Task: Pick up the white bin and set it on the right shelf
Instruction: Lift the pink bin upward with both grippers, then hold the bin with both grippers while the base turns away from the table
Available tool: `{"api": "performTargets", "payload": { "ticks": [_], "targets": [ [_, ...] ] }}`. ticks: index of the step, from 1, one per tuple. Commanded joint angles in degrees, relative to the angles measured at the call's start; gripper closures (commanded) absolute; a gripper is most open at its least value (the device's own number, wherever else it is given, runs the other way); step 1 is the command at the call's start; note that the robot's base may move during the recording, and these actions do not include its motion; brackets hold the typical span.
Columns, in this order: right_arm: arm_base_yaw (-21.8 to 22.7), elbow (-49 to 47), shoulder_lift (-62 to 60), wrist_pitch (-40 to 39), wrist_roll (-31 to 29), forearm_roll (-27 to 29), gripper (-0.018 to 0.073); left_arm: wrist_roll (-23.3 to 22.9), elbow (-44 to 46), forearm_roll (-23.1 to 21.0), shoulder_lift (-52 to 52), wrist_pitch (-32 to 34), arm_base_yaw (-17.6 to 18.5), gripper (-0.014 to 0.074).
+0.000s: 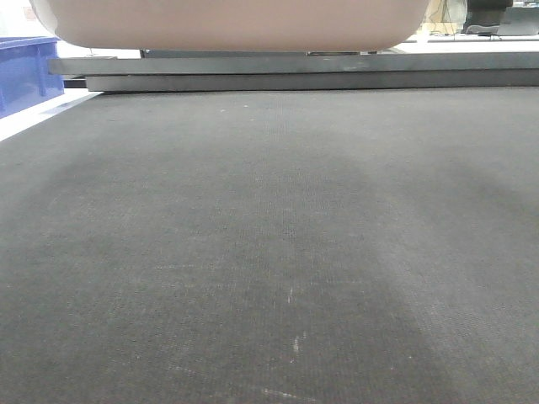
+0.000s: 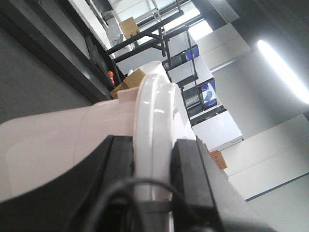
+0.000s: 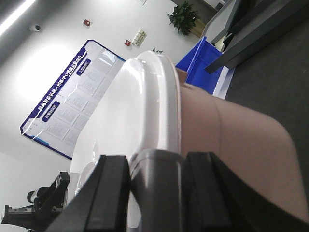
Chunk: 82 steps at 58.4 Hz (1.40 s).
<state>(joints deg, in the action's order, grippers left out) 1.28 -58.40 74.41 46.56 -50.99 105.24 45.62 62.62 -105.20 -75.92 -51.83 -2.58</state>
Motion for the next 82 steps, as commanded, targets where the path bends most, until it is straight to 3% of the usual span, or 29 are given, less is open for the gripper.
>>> {"api": "performTargets", "payload": {
  "ticks": [1,45,82],
  "targets": [
    [-3.79,-2.58,-2.69,26.35,-0.75,3.13,0.0496,-0.21,2.05,1.56,1.86,-23.99,4.27,0.0722],
    [-3.79,-2.58,-2.69,25.00,-0.75,3.13,0.0496,-0.21,2.05,1.56,1.86,-23.99,4.27,0.0722],
    [-3.79,-2.58,-2.62,9.72,-0.75,3.13,0.0496,-0.21,2.05,1.56,1.86,-24.10,4.27,0.0722]
  ]
}}
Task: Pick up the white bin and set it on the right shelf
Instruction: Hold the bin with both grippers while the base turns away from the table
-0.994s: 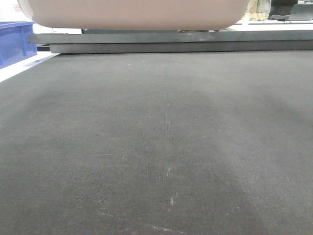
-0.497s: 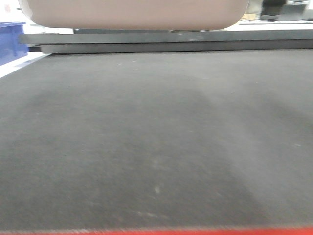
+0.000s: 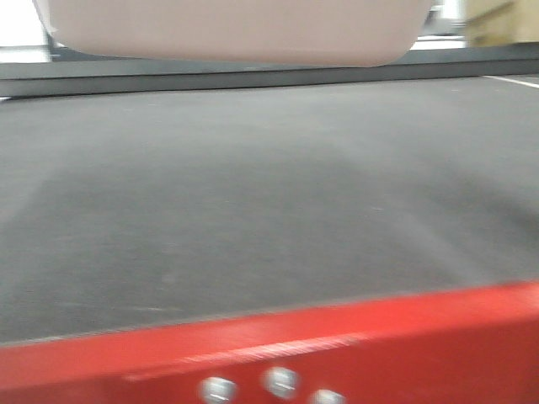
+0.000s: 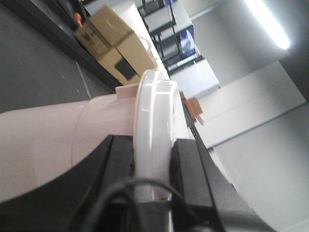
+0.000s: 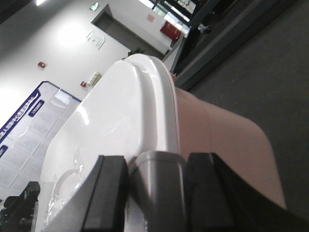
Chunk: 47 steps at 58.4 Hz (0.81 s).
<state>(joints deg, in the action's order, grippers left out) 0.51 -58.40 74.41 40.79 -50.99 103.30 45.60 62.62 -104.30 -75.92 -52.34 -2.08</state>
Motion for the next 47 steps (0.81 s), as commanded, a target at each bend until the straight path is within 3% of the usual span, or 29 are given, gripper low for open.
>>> {"api": "performTargets", "payload": {
  "ticks": [1,47],
  "targets": [
    [-3.02,-2.58,-2.62,15.28,-0.75,5.07,0.0496,-0.18,2.05,0.66,1.86,-23.59,3.76,0.0722],
    [-3.02,-2.58,-2.62,11.86,-0.75,5.07,0.0496,-0.18,2.05,0.66,1.86,-23.48,3.76,0.0722]
  ]
}}
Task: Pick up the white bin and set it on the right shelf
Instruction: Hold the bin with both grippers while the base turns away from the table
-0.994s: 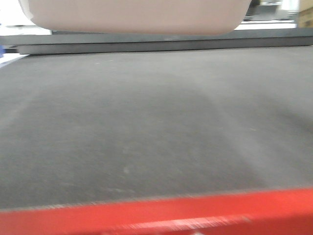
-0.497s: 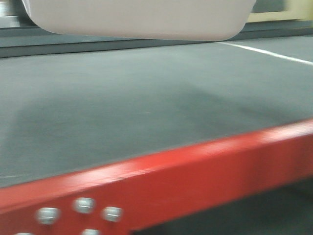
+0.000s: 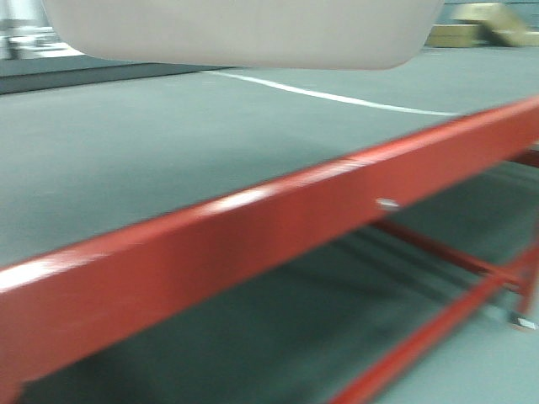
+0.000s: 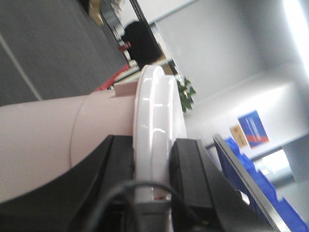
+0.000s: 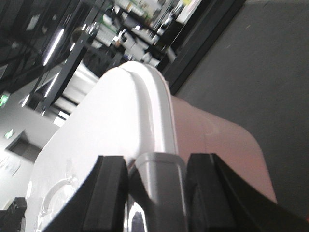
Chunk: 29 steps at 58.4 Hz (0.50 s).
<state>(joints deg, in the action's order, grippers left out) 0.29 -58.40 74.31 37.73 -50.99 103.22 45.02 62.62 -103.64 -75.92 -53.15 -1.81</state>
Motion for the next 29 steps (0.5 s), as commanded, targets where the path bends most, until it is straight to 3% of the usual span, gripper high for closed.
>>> {"api": "performTargets", "payload": {
  "ticks": [1,29],
  "targets": [
    [-2.80,-2.58,-2.52,14.93,-0.75,5.15,0.0496,0.40,2.05,0.00,1.86,-22.67,3.49,0.0722],
    [-2.80,-2.58,-2.52,14.93,-0.75,5.15,0.0496,0.40,2.05,0.00,1.86,-22.67,3.49,0.0722]
  ]
}}
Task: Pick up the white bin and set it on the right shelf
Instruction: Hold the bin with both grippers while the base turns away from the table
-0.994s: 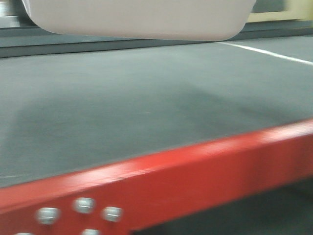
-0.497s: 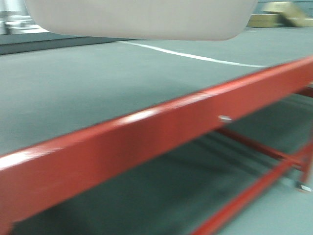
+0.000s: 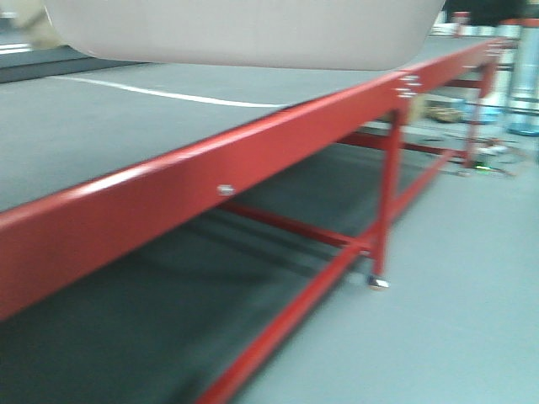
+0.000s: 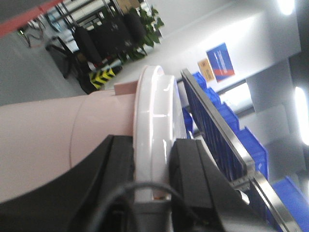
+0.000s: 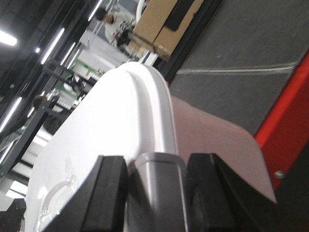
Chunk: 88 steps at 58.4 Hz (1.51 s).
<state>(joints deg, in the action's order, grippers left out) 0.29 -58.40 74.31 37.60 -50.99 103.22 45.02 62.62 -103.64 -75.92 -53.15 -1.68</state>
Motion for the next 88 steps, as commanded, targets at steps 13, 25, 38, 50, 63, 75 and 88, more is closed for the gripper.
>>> {"api": "performTargets", "payload": {
  "ticks": [13,25,38,50,63,75,88],
  "targets": [
    [-2.80,-2.58,-2.52,15.05,-0.75,5.15,0.0496,0.40,2.05,0.00,1.86,-22.67,3.36,0.0722],
    [-2.80,-2.58,-2.52,15.05,-0.75,5.15,0.0496,0.40,2.05,0.00,1.86,-22.67,3.36,0.0722],
    [-2.80,-2.58,-2.52,15.05,-0.75,5.15,0.0496,0.40,2.05,0.00,1.86,-22.67,3.36,0.0722],
    [-2.80,-2.58,-2.52,15.05,-0.75,5.15,0.0496,0.40,2.05,0.00,1.86,-22.67,3.36,0.0722],
    [-2.80,-2.58,-2.52,15.05,-0.75,5.15,0.0496,0.40,2.05,0.00,1.86,-22.67,3.36,0.0722],
    [-2.80,-2.58,-2.52,15.05,-0.75,5.15,0.0496,0.40,2.05,0.00,1.86,-22.67,3.36,0.0722],
    [-2.80,-2.58,-2.52,15.05,-0.75,5.15,0.0496,0.40,2.05,0.00,1.86,-22.67,3.36,0.0722]
  ]
}}
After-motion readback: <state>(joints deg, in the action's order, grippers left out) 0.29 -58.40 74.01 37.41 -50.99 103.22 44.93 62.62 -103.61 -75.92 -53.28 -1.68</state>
